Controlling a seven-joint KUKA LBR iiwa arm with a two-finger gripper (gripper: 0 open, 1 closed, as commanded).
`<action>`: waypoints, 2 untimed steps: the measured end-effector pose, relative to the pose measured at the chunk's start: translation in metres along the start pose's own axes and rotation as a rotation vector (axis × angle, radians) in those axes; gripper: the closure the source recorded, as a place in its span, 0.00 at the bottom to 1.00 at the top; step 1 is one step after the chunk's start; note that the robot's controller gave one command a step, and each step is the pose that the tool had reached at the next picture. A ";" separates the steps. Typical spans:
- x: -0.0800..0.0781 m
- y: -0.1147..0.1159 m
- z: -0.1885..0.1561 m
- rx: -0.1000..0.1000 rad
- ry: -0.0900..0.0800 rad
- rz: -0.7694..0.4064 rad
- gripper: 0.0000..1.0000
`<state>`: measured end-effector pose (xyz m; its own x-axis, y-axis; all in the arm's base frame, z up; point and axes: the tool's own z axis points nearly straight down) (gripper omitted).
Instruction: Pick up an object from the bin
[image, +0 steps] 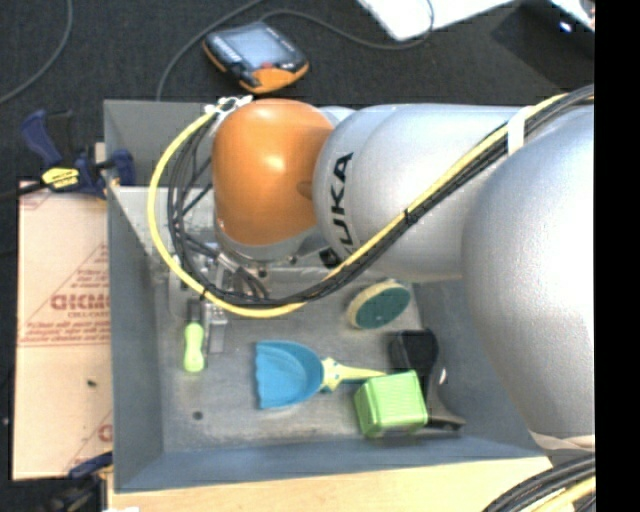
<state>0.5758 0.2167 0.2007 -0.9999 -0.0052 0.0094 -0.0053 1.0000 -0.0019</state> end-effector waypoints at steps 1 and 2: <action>-0.011 0.020 0.083 0.003 0.009 0.167 0.00; -0.003 -0.036 0.088 0.005 0.014 -0.194 0.00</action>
Offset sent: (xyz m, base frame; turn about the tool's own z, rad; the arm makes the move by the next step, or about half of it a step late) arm 0.0110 0.0193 -0.0753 0.1703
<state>0.5780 0.1806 0.1125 -0.9799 -0.1980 0.0237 -0.1981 0.9802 -0.0039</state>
